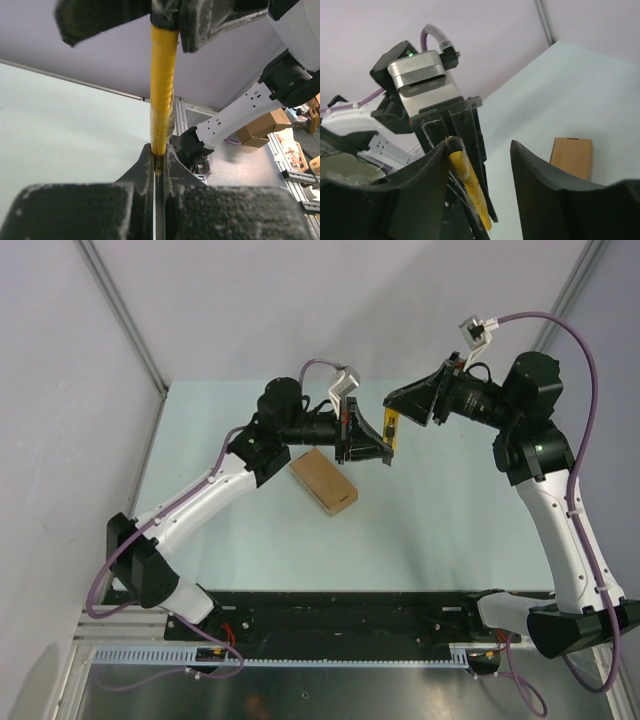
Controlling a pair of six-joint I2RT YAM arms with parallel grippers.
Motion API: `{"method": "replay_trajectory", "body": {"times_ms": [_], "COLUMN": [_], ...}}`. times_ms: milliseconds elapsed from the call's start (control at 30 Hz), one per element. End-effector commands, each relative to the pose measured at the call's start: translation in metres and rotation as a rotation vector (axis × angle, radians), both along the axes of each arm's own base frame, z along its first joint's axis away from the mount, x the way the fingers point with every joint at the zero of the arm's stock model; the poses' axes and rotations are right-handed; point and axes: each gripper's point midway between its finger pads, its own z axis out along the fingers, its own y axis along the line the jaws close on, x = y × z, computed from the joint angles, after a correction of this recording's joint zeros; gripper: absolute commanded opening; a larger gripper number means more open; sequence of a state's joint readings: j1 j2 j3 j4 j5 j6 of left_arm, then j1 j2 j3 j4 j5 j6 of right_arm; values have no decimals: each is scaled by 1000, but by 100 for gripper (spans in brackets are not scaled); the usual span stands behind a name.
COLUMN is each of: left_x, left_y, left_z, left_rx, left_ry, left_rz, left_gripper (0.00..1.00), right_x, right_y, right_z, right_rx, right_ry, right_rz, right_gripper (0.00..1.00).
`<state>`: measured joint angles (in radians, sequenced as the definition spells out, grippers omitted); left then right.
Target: Unpack the express box
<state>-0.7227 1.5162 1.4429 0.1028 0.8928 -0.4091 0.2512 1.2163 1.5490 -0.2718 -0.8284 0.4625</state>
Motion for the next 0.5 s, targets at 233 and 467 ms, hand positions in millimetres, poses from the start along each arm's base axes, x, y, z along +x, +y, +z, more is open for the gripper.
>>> {"method": "replay_trajectory", "body": {"times_ms": [233, 467], "left_x": [-13, -15], "left_y": [19, 30], "left_z": [35, 70], "left_rx": [-39, -106], "left_ry": [-88, -153], "left_rz": [-43, 37], "left_gripper": [12, 80], "right_x": [-26, -20], "right_y": [14, 12], "right_z": [8, 36], "right_rx": [-12, 90], "right_ry": [-74, -137], "right_rz": [139, 82], "right_gripper": [11, 0]}}
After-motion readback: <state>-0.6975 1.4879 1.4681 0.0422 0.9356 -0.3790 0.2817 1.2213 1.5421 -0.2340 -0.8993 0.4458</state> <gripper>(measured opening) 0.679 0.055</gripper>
